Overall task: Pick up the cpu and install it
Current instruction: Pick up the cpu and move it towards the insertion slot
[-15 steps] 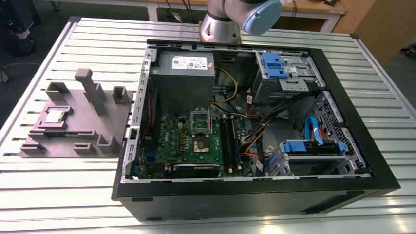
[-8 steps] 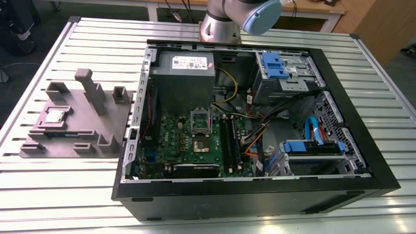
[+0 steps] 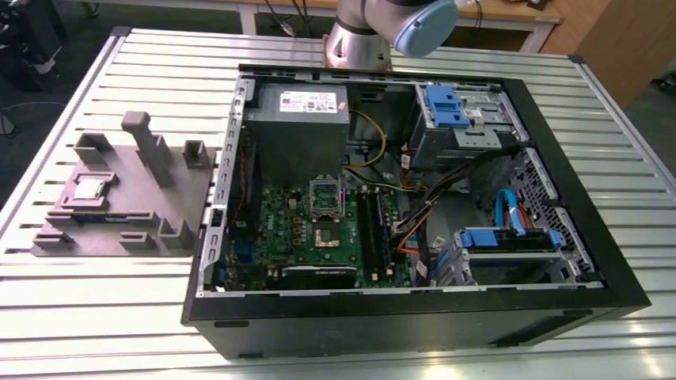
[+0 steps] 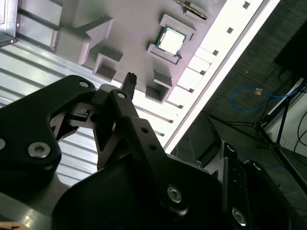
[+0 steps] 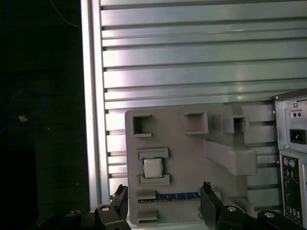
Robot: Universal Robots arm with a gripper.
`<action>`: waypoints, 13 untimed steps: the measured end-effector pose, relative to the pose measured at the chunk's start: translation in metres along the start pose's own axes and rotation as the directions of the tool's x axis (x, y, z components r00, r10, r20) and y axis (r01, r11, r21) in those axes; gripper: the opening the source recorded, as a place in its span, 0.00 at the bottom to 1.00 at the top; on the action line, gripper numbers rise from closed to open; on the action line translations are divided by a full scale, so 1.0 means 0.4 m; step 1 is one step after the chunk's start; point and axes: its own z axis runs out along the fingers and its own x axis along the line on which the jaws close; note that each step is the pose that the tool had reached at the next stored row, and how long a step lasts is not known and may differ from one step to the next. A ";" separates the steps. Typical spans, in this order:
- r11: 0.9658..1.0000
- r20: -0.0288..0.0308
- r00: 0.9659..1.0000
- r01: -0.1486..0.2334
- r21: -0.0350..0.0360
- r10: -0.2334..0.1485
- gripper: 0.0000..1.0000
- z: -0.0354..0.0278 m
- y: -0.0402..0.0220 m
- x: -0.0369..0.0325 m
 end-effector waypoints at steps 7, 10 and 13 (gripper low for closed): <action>1.000 0.000 1.000 0.000 0.000 0.000 0.71 0.004 0.000 0.000; 1.000 0.000 1.000 0.000 0.000 0.000 0.71 0.007 -0.001 0.000; 1.000 0.000 1.000 0.000 0.000 0.000 0.71 0.009 -0.002 0.000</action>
